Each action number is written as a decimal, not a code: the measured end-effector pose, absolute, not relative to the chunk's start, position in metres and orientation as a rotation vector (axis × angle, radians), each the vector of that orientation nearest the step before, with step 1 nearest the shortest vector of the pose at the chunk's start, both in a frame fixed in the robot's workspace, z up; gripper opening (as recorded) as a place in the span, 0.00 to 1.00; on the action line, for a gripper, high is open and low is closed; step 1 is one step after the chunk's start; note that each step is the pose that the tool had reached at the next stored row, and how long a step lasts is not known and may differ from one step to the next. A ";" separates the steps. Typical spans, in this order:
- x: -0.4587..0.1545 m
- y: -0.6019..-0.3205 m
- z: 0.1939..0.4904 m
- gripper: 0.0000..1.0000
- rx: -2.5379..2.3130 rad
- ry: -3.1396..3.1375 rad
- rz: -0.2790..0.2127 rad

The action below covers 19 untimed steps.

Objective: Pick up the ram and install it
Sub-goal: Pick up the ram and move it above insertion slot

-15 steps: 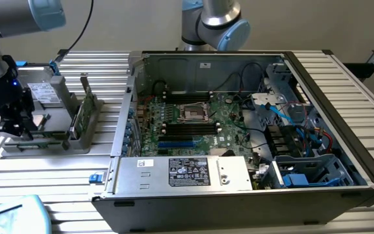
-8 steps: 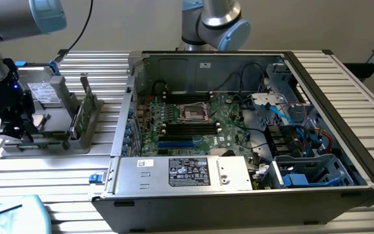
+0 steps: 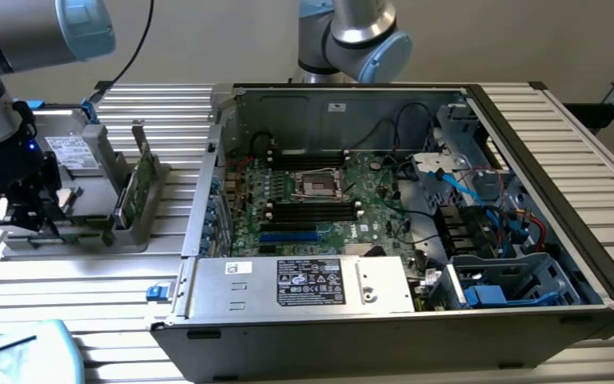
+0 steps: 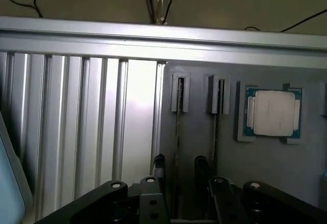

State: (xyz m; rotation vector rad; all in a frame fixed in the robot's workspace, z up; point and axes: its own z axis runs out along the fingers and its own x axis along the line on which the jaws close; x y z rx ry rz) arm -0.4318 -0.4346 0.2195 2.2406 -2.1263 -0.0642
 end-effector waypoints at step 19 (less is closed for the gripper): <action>-0.430 -0.435 0.198 0.37 2.241 -2.126 -0.064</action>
